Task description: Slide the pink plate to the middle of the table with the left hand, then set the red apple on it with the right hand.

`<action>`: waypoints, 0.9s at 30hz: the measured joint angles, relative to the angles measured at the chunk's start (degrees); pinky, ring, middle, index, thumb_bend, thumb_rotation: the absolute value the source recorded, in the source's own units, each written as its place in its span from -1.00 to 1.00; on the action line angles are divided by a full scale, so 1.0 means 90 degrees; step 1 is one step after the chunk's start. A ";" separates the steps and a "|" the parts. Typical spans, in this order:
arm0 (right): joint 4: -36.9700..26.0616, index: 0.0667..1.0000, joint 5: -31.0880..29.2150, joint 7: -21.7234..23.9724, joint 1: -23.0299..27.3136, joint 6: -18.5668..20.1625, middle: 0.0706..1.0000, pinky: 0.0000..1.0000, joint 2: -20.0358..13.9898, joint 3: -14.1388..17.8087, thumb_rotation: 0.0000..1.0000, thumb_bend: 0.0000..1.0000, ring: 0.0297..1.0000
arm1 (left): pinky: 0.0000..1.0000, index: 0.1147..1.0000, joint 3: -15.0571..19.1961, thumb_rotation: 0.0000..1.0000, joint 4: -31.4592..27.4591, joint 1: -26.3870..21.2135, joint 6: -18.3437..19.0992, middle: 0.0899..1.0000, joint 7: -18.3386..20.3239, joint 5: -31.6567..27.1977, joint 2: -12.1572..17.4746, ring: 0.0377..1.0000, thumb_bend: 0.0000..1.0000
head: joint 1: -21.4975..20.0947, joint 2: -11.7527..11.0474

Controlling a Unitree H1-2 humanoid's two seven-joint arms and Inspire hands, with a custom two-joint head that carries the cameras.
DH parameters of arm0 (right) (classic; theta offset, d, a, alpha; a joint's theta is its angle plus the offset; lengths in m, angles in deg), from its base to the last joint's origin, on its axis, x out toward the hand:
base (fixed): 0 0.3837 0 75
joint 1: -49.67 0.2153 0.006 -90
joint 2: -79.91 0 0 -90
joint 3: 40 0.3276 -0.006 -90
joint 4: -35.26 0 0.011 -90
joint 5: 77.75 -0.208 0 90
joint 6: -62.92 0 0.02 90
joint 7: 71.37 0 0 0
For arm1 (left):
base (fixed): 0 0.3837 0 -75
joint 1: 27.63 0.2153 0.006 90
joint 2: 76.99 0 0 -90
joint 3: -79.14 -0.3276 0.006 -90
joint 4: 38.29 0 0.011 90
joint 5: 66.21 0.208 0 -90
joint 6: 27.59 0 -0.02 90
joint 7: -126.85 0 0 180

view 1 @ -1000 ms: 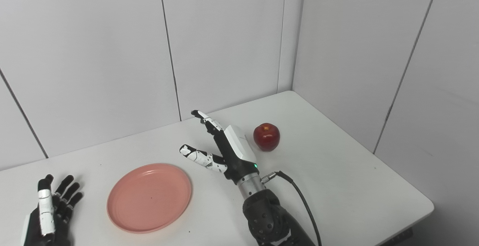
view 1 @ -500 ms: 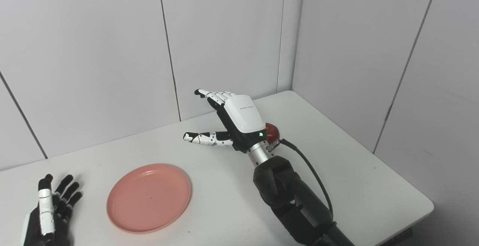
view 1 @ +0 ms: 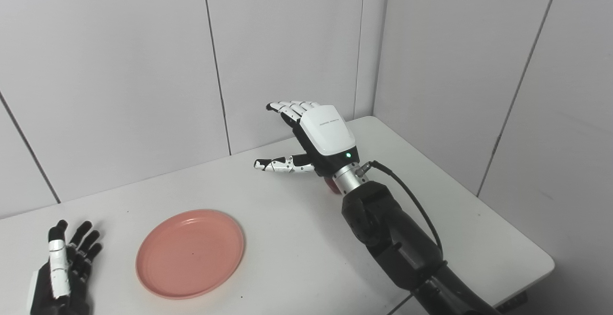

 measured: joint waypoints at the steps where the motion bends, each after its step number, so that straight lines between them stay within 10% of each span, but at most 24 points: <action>1: 0.0013 0.54 -0.0005 0.0000 0.0000 0.0000 0.59 0.53 -0.0036 0.0049 0.86 0.73 0.59 | 0.75 1.00 0.0001 0.76 0.0012 -0.0002 -0.0012 0.73 0.0012 0.0000 0.0000 0.73 0.52 | 0.0000 0.0000; 27: 0.0851 0.40 -0.0156 0.0360 -0.0182 0.0364 0.49 0.28 -0.0513 0.0367 0.77 0.70 0.47 | 0.83 1.00 -0.0014 0.78 0.0046 -0.0014 -0.0025 0.75 0.0054 0.0003 0.0069 0.78 0.50 | 0.0020 0.0039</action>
